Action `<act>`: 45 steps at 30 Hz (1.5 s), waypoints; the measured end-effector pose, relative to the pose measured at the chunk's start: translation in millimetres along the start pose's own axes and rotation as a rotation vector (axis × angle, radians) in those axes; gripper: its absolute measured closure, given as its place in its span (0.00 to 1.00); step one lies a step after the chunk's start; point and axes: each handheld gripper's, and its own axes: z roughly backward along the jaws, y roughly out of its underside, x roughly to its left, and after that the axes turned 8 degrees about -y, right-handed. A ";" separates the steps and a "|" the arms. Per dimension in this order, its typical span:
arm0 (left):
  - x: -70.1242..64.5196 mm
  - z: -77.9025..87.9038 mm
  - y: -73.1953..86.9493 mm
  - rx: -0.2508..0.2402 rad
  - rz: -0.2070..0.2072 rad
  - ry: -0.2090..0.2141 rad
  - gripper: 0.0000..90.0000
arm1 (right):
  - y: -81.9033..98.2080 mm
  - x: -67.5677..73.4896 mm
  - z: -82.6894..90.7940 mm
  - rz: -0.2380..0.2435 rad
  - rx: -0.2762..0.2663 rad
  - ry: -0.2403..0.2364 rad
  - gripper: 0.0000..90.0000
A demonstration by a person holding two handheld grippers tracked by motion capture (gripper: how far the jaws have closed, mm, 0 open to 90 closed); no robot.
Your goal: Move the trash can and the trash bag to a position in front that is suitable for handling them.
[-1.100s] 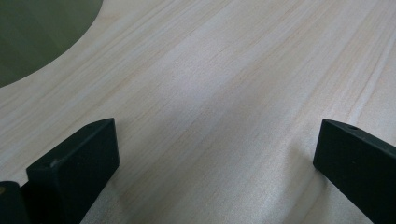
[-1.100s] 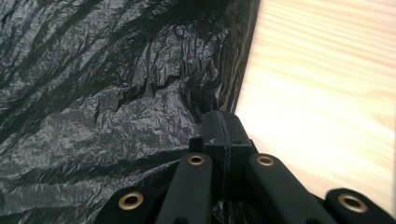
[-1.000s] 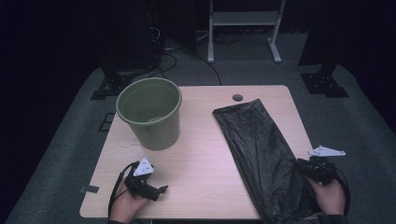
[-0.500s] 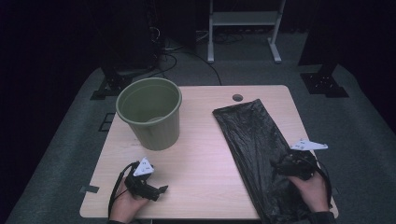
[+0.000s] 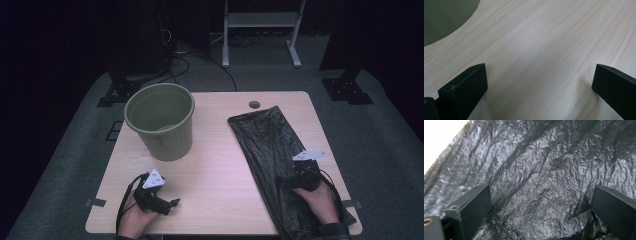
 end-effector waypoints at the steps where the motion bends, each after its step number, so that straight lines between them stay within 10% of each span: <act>1: 0.0 0.0 0.0 0.000 0.000 0.000 0.00 | 0.8 1.2 -0.6 0.006 -0.003 0.013 0.02; 20: 3.6 17.9 -7.8 -0.037 0.046 -0.008 0.00 | 7.3 3.4 0.8 0.007 -0.036 0.028 0.02; 45: 2.4 79.0 -80.6 -0.144 0.034 0.080 0.08 | 7.3 3.4 0.8 0.008 -0.036 0.028 0.02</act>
